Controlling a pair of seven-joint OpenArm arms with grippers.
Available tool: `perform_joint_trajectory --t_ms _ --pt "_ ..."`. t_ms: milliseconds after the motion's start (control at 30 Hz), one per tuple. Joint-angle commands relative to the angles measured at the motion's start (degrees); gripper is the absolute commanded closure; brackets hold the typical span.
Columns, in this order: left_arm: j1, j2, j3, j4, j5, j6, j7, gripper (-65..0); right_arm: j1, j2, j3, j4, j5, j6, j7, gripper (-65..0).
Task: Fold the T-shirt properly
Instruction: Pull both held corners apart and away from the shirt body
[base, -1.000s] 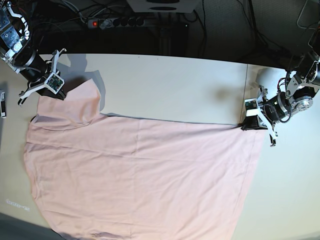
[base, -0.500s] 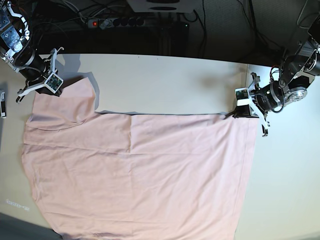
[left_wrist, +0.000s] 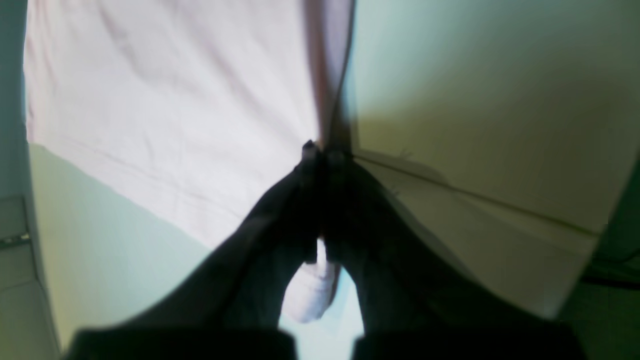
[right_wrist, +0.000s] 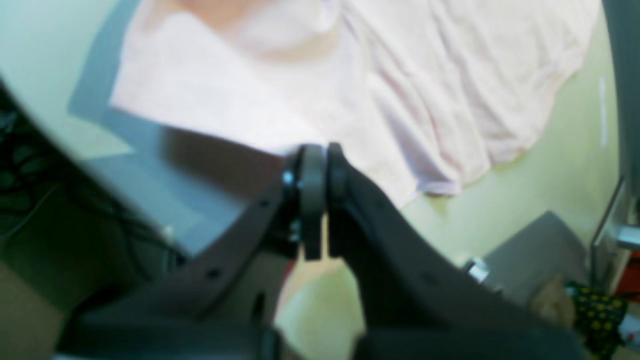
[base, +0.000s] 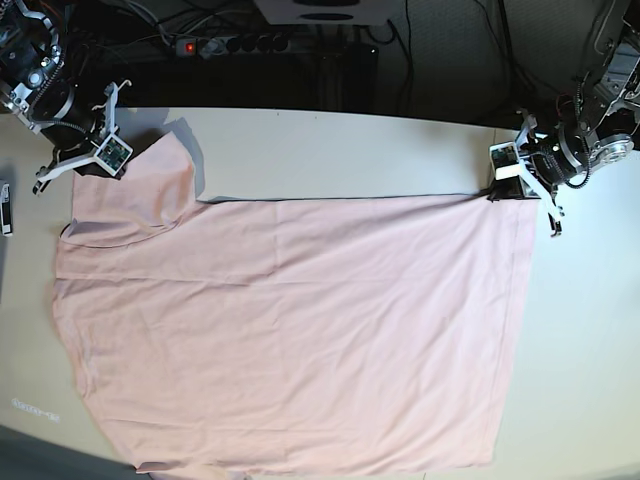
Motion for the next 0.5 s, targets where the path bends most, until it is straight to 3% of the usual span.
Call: perform_joint_trajectory --t_ms 0,200,467 --pt "0.44 -1.01 -1.29 1.22 0.02 -1.27 0.07 0.0 -0.98 0.61 2.29 1.42 -0.22 1.55 0.61 0.0" --pt "4.70 -1.46 -6.01 5.75 0.07 -1.31 0.13 0.0 -10.10 -3.06 12.48 6.14 1.05 2.27 0.63 0.0" --pt "9.49 -3.21 -6.84 11.10 0.92 -1.29 1.73 0.0 -20.22 -5.88 20.24 11.93 0.92 2.62 0.50 0.0"
